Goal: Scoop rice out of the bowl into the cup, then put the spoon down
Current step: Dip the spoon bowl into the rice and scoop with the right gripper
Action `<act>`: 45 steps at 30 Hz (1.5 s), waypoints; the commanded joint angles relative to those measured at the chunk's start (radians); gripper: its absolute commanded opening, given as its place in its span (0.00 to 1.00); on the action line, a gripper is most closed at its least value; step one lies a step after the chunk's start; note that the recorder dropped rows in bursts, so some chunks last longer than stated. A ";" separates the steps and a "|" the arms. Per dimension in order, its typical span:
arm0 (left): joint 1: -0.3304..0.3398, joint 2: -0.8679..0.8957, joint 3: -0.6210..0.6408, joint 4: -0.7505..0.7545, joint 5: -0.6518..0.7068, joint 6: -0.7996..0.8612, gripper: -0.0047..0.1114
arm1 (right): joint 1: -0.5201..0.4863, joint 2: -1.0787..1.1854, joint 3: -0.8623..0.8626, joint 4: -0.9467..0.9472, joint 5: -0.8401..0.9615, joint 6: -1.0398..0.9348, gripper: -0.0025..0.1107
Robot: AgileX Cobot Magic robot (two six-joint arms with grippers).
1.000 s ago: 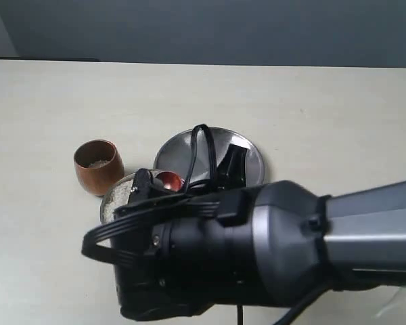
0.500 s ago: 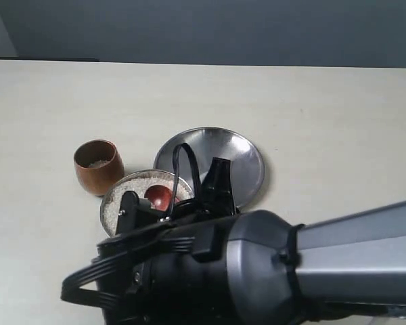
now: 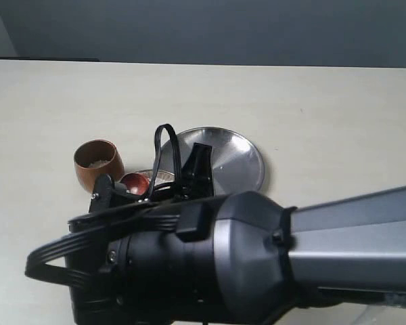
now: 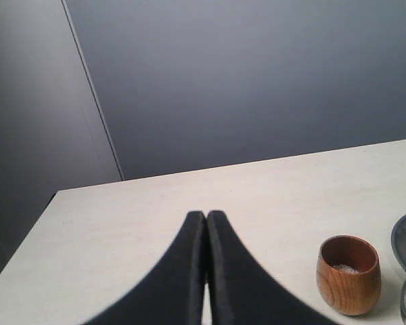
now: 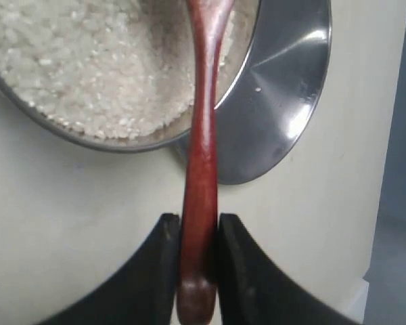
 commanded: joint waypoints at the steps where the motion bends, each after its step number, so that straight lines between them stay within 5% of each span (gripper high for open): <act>1: 0.002 0.000 -0.004 0.001 -0.008 -0.003 0.04 | 0.002 0.001 -0.010 0.012 0.000 -0.027 0.02; 45: 0.002 0.000 -0.004 0.002 -0.010 -0.003 0.04 | -0.009 0.002 0.050 0.104 0.000 -0.039 0.02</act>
